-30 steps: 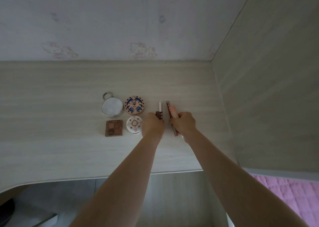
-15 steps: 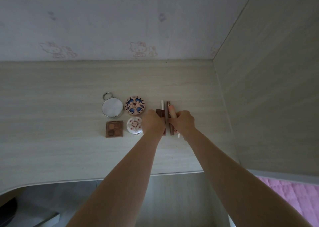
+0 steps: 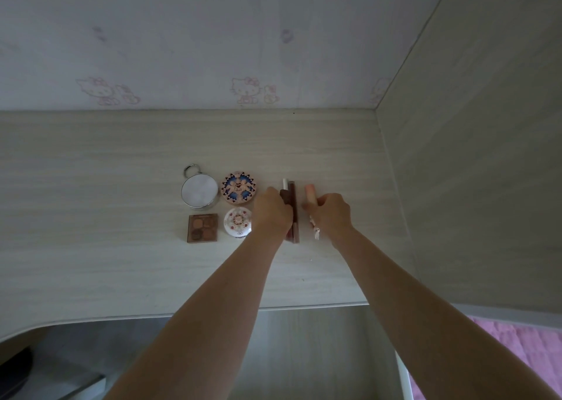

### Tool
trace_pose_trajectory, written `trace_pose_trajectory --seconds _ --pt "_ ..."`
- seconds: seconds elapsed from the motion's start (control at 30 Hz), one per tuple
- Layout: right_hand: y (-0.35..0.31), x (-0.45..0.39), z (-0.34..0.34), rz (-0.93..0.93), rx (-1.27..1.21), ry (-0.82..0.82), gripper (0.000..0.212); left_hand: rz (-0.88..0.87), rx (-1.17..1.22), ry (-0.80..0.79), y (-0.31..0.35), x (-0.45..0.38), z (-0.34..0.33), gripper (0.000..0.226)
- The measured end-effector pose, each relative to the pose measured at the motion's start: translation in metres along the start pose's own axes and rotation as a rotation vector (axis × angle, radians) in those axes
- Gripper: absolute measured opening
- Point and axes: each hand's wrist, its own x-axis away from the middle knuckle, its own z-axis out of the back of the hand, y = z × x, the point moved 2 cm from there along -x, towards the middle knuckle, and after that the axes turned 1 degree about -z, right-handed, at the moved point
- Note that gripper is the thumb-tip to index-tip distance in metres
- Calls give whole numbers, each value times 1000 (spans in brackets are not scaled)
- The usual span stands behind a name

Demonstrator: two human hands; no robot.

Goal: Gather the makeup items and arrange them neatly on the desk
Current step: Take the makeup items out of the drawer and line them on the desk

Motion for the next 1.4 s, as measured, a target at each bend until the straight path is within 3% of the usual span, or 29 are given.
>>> trace_pose_trajectory --seconds 0.07,0.23,0.37,0.53,0.7,0.9,1.17,1.4 --pt "-1 -2 2 -5 15 -9 37 -31 -63 0 5 -3 5 17" --pt "-4 -4 1 7 112 -22 48 -24 -214 -32 10 -8 11 24" --pt "-7 -2 -5 38 124 12 59 -10 -250 -25 10 -9 12 17" --pt "-10 -2 -4 123 171 -28 46 -5 -288 -15 9 -9 13 13" --pt "-10 2 -2 132 187 -27 44 7 -273 -20 7 -5 16 14" --pt "3 18 13 186 230 -86 18 -35 -248 20 9 17 23 17" --pt "32 69 33 294 289 -126 33 -133 -243 78 2 66 32 18" --pt "72 137 40 466 382 -82 34 -280 -106 177 -49 139 18 27"
